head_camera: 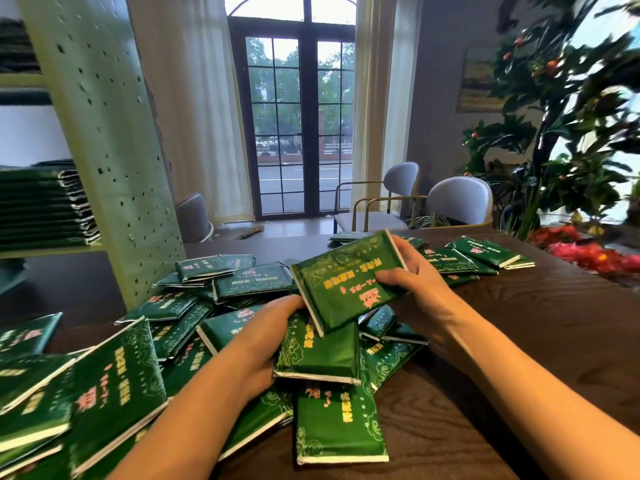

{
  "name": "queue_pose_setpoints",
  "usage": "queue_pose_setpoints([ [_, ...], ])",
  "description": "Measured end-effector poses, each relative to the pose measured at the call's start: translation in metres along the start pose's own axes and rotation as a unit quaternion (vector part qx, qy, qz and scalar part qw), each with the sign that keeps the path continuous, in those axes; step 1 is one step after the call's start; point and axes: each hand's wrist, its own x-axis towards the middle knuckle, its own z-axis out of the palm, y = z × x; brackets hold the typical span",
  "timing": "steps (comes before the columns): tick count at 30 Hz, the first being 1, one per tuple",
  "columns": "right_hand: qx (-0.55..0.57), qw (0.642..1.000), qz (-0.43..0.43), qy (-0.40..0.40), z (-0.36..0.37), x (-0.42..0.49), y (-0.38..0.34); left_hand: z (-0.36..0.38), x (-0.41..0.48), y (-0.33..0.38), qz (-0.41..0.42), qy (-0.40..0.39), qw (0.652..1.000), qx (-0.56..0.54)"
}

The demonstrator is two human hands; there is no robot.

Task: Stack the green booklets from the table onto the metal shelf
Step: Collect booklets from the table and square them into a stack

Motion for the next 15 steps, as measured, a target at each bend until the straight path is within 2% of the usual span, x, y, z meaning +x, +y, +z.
queue_pose_setpoints([
  [3, -0.008, 1.000, -0.019, 0.019, -0.001, -0.001, -0.002, 0.000, -0.001, -0.001, -0.012, -0.007, 1.000, 0.023],
  [5, -0.093, 0.994, -0.044, 0.032, -0.003, -0.003, -0.001, 0.001, -0.003, -0.001, -0.012, -0.014, 0.999, 0.034],
  [8, -0.267, 0.960, -0.080, 0.005, 0.001, -0.008, 0.004, 0.002, -0.004, 0.000, -0.027, -0.020, 0.999, 0.015],
  [12, -0.347, 0.926, -0.131, -0.062, 0.010, -0.010, 0.009, 0.004, -0.005, 0.000, -0.014, -0.058, 0.998, 0.004],
  [15, -0.458, 0.866, -0.190, -0.057, 0.010, -0.009, 0.014, 0.005, -0.007, 0.000, 0.020, -0.085, 0.994, 0.060],
])
